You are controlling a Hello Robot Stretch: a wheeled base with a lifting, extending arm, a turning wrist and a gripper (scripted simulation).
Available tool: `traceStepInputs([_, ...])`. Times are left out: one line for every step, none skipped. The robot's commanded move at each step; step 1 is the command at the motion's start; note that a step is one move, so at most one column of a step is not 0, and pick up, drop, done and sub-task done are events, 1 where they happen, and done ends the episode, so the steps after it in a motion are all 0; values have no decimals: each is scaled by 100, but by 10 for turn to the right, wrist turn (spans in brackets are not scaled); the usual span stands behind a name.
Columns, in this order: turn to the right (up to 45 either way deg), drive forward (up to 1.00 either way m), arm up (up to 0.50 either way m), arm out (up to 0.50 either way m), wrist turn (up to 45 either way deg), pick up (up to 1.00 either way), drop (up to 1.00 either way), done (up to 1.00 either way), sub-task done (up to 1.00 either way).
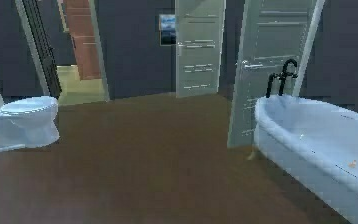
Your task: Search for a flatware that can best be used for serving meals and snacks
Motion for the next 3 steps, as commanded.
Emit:
traceStepInputs([0,100,0,0,0,0,0,0,0])
traceStepInputs([-30,0,0,0,0,0,0,0,0])
traceStepInputs([0,100,0,0,0,0,0,0,0])
